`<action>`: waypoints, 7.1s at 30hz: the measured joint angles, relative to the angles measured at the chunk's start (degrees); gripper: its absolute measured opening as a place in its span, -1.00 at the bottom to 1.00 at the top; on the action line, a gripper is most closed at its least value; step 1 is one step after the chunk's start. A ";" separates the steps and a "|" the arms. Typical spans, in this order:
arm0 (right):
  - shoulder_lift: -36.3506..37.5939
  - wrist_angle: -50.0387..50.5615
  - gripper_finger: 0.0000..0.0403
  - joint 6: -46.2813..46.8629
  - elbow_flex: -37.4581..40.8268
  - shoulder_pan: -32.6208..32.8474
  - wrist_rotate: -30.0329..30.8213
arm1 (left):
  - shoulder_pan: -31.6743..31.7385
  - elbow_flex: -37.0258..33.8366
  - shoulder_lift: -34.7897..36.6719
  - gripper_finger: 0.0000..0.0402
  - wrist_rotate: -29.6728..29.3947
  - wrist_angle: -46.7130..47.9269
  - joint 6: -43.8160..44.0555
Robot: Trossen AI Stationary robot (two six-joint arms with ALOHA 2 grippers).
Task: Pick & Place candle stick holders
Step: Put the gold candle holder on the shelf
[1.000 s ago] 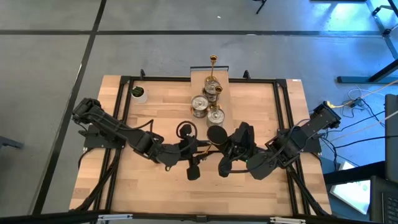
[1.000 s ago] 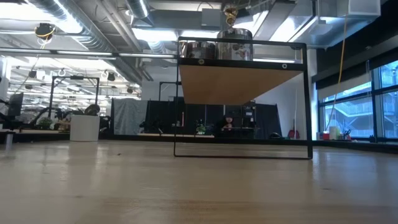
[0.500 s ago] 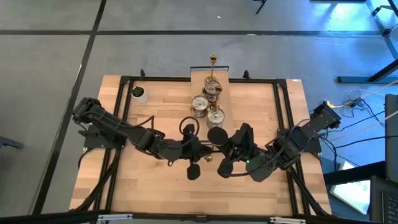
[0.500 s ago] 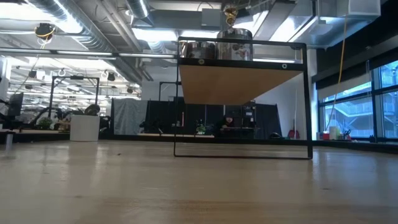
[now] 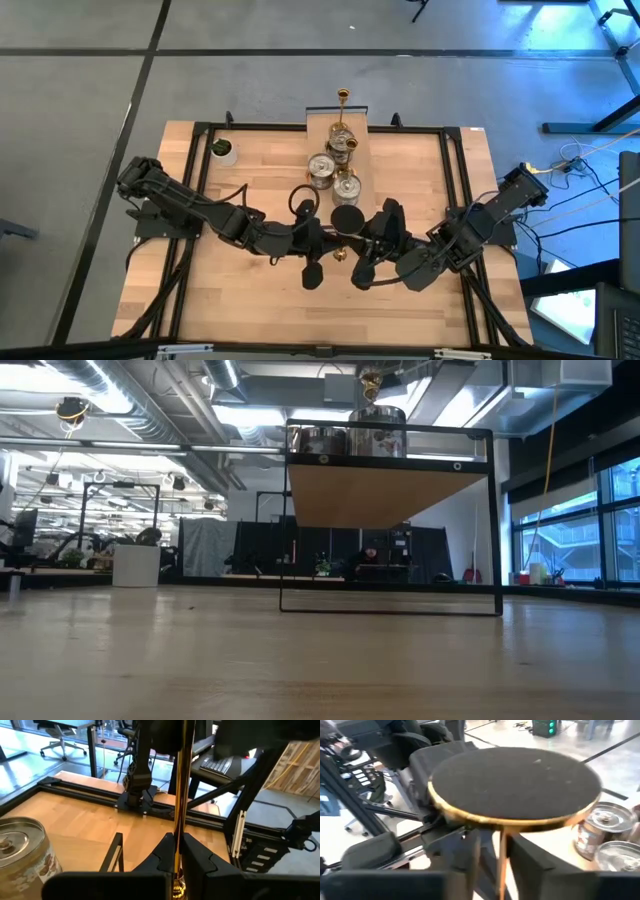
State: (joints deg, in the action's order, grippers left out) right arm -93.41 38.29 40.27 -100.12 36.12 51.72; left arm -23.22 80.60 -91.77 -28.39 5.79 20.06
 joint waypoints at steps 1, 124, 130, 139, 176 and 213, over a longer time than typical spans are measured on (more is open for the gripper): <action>-0.01 -0.39 -0.43 0.00 0.00 0.09 -0.38 | 0.00 0.00 0.00 -0.96 -0.23 -0.15 0.02; 40.81 -40.72 0.32 -10.69 51.06 21.62 -38.42 | 4.52 9.80 -16.90 -0.96 -32.67 7.70 14.62; 40.81 -40.80 0.32 -10.60 51.06 21.62 -38.49 | 4.52 9.75 -18.29 -0.96 -32.94 7.88 16.21; 40.81 -40.72 0.32 -10.47 51.06 21.62 -39.95 | 4.59 9.77 -18.84 -0.96 -33.67 8.29 17.20; 40.83 -40.72 0.32 -10.05 51.06 21.61 -39.95 | 4.42 9.77 -19.06 -0.91 -32.58 12.40 19.89; 40.83 -40.72 0.32 -10.69 51.06 21.57 -39.75 | 4.42 9.77 -19.08 -0.57 -30.92 12.56 19.71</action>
State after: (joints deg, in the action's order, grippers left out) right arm -52.58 -2.44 29.58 -49.06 57.69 11.97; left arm -18.81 90.37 -110.85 -59.31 18.35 39.77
